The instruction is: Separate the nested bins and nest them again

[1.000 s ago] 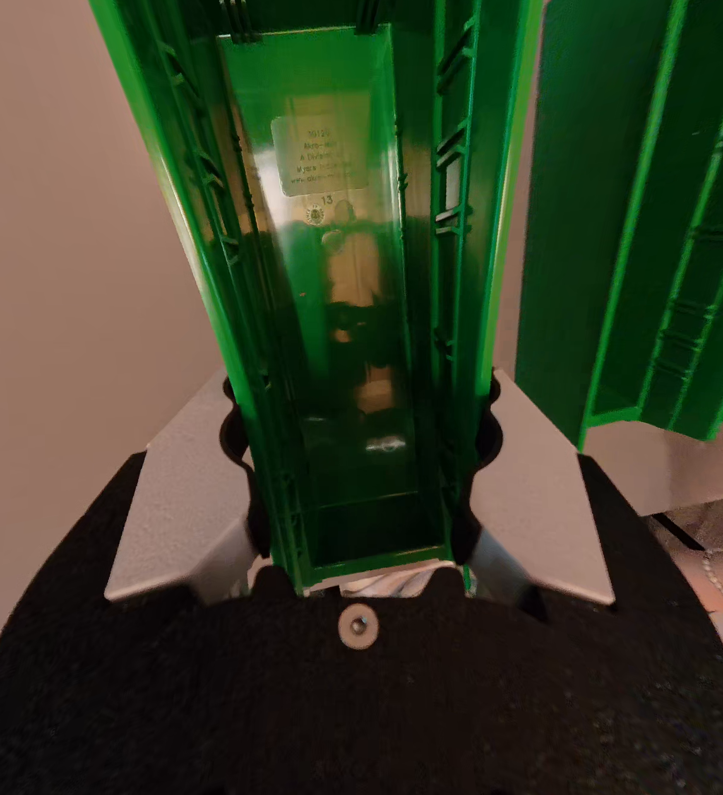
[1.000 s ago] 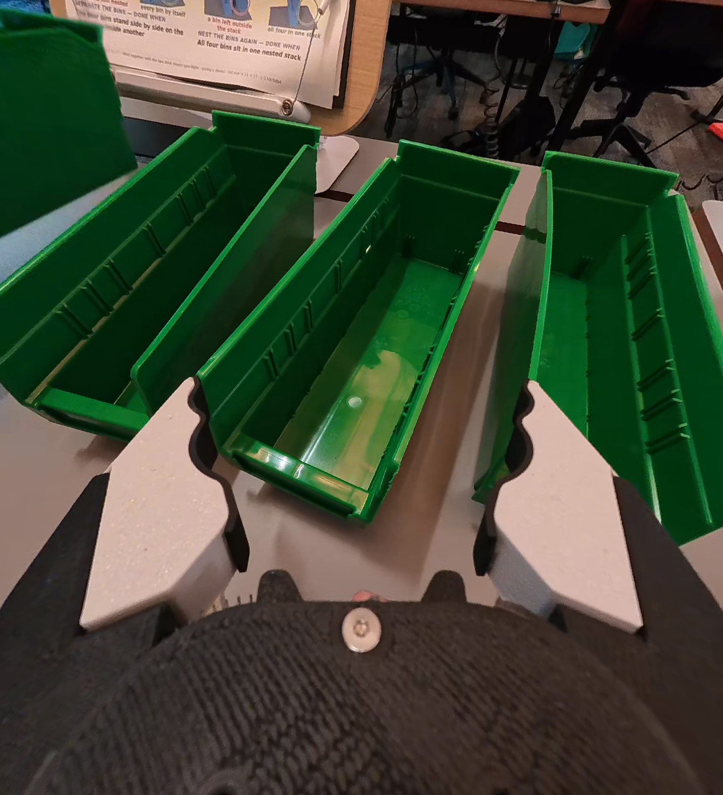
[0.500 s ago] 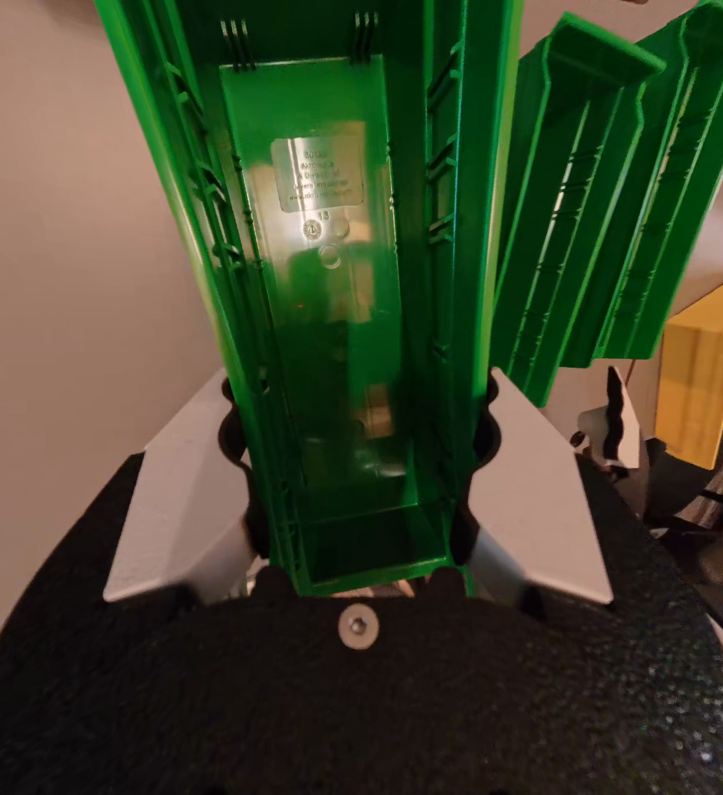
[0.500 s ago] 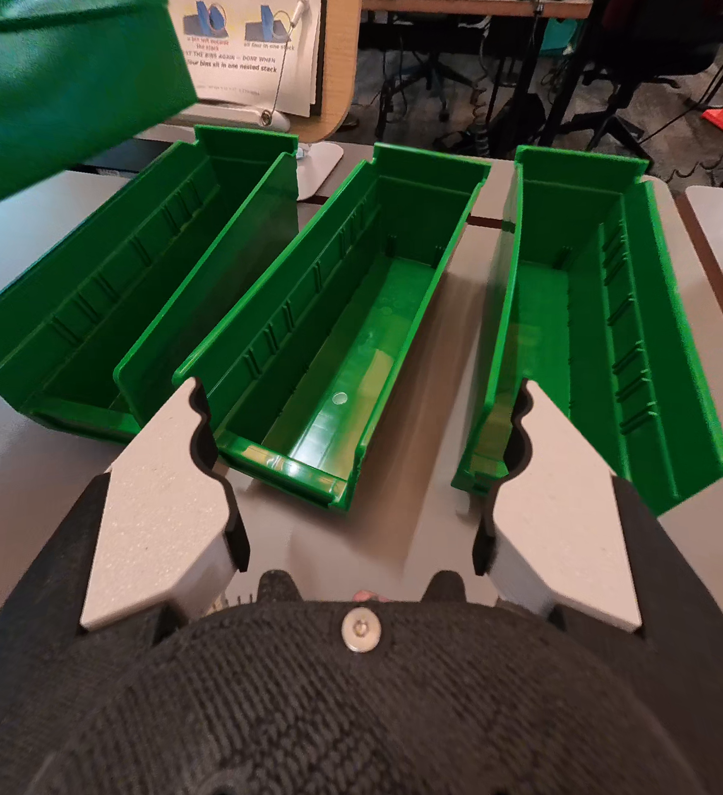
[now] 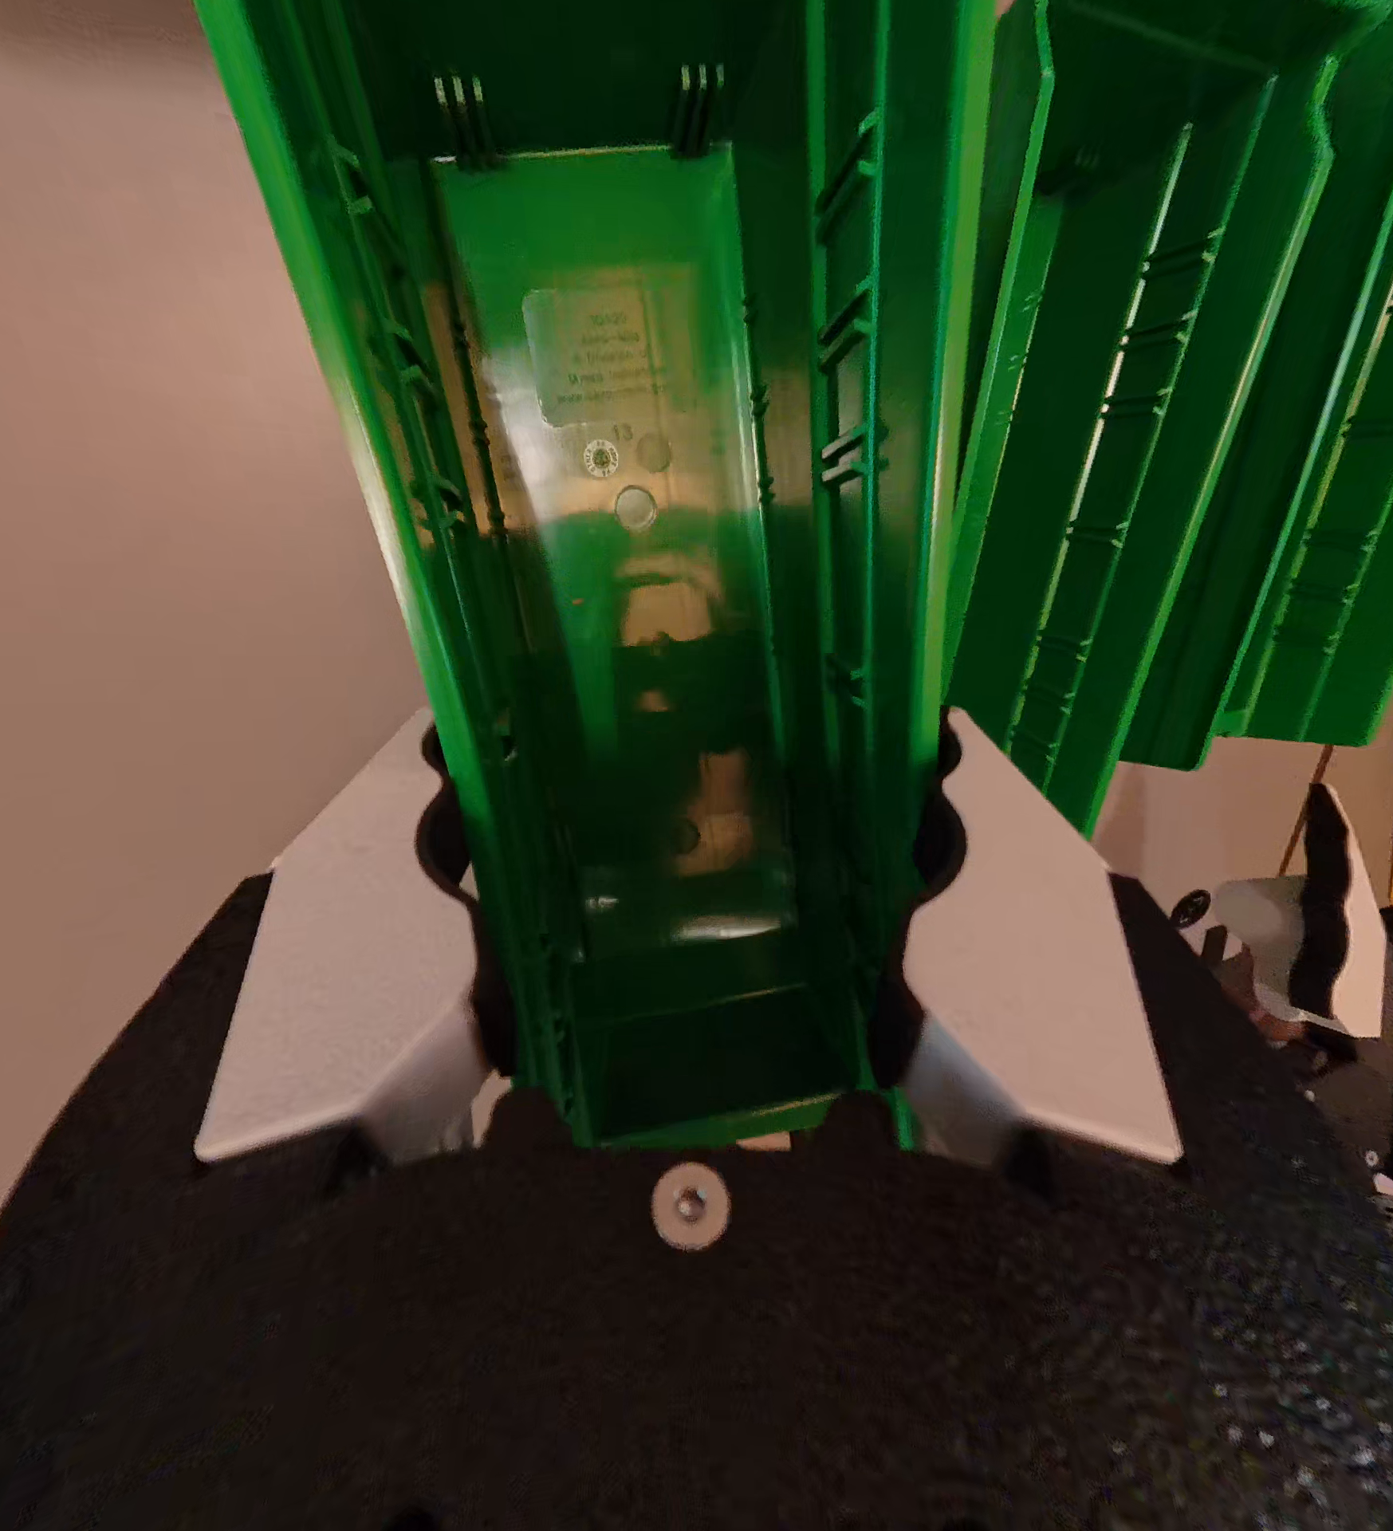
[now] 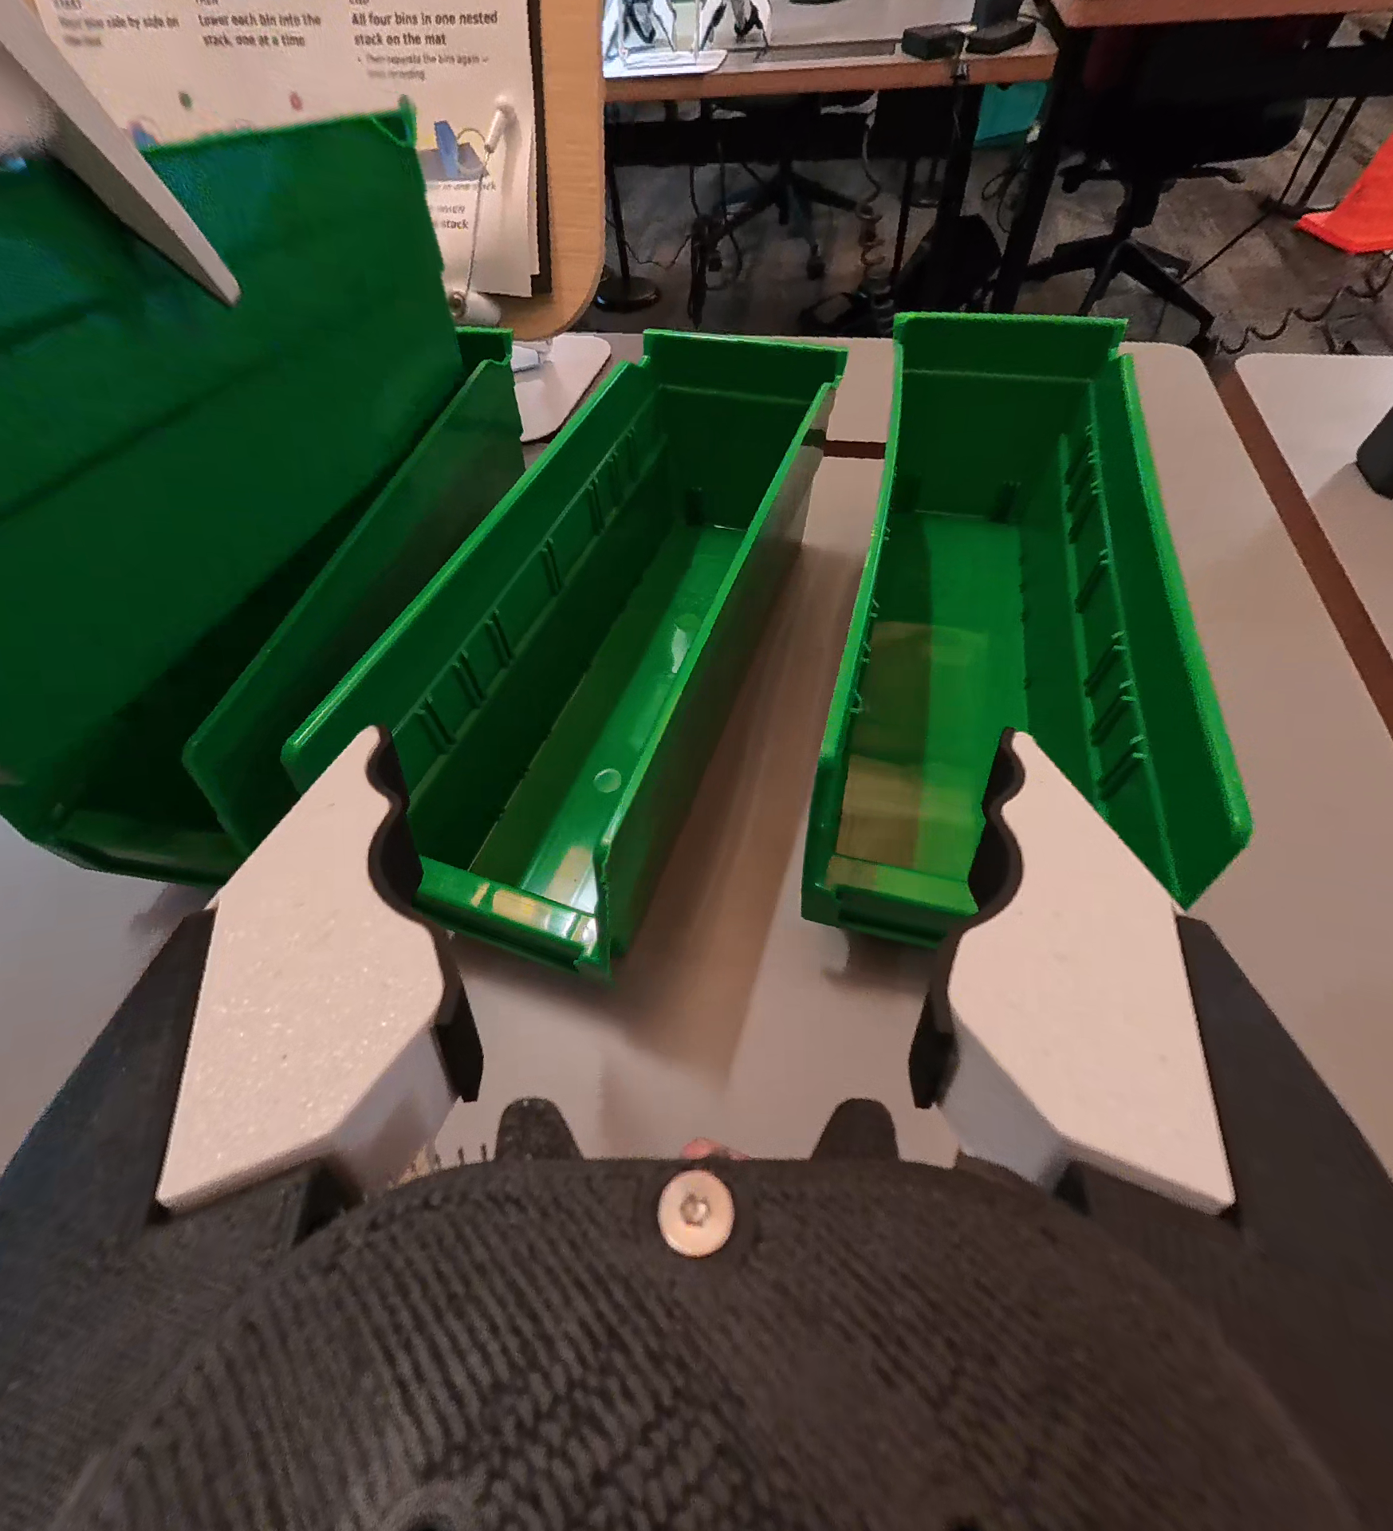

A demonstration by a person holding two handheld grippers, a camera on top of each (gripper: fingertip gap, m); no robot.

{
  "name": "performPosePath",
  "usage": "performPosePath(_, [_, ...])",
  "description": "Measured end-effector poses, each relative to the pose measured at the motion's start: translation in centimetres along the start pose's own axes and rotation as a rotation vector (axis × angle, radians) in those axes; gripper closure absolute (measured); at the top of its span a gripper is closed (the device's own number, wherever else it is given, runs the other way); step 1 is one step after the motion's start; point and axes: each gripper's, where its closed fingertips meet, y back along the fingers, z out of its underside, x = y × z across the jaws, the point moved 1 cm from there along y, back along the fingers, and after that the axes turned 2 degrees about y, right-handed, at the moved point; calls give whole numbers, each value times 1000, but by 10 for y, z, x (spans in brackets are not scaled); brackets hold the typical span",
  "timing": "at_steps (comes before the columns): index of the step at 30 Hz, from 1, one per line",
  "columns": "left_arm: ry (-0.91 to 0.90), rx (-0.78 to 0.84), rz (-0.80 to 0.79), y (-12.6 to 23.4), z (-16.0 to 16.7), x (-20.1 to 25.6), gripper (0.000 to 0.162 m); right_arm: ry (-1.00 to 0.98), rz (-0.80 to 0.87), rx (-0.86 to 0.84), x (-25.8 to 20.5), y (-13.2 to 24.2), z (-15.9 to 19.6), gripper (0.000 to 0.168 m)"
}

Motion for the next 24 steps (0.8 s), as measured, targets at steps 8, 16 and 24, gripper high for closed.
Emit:
performPosePath(8, [-34,13,-40,-29,-4,-8,52,-8,-2,-5,2,0,2,32])
performPosePath(16, [-34,27,-42,-57,-6,-14,52,-10,0,-22,2,-3,6,32])
performPosePath(24, [-56,125,-59,-64,-14,-14,36,-8,-8,-39,0,-8,10,32])
